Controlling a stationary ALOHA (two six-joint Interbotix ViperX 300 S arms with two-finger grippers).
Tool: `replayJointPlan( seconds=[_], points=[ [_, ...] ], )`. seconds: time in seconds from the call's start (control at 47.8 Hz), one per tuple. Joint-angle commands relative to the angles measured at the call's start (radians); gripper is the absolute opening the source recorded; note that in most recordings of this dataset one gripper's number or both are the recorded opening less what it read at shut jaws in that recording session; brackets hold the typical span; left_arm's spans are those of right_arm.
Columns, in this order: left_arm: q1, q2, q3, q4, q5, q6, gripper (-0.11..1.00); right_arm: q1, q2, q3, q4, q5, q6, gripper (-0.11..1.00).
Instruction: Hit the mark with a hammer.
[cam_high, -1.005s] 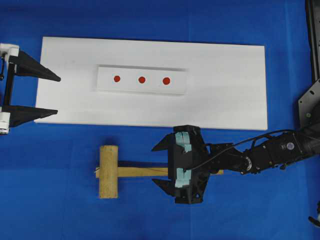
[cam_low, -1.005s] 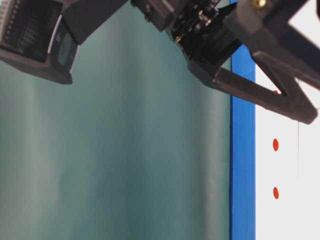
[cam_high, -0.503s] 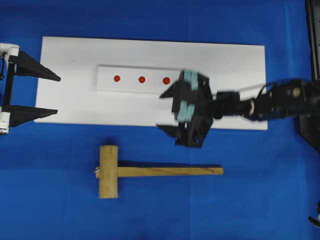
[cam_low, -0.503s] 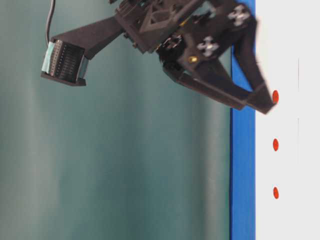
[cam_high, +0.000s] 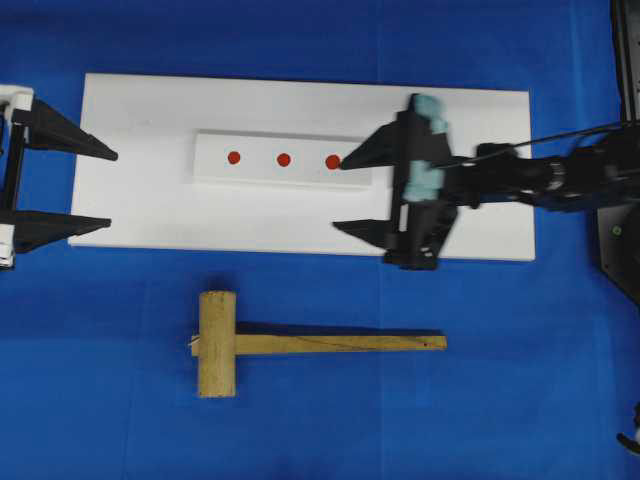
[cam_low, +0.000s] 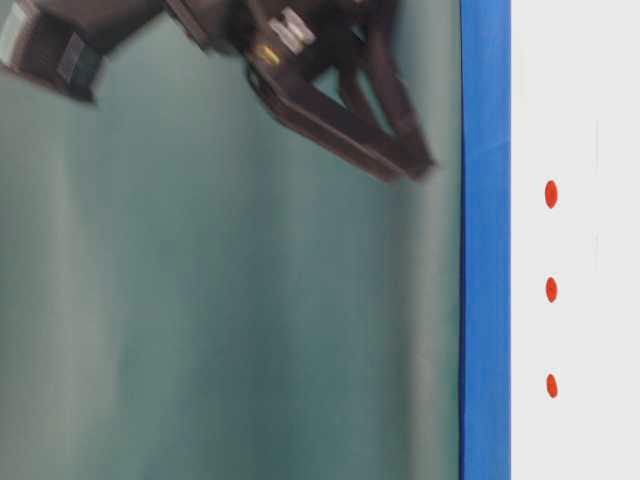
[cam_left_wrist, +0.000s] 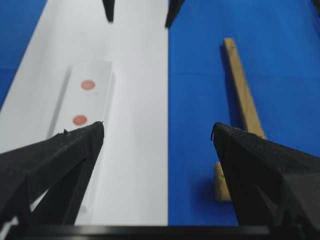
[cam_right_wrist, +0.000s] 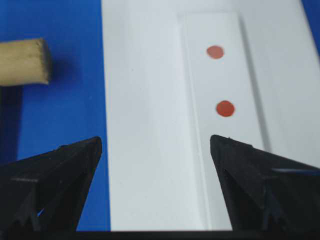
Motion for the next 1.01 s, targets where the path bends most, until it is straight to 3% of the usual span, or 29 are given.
replayJointPlan(
  seconds=[0.0,0.335,0.712,0.984],
  points=[
    [0.003,-0.017,-0.009,0.0,0.0,0.009,0.87,-0.002,-0.098,0.026,-0.005,-0.014,-0.002,0.77],
    [0.003,-0.095,-0.006,0.0,0.055,0.035,0.87,-0.002,-0.403,0.21,-0.005,-0.035,-0.008,0.77],
    [-0.008,-0.196,0.046,0.0,0.055,0.144,0.87,-0.002,-0.693,0.428,-0.015,-0.037,-0.029,0.74],
    [-0.011,-0.255,0.12,0.0,0.051,0.135,0.87,-0.002,-0.83,0.552,-0.015,-0.028,-0.029,0.72]
  ],
)
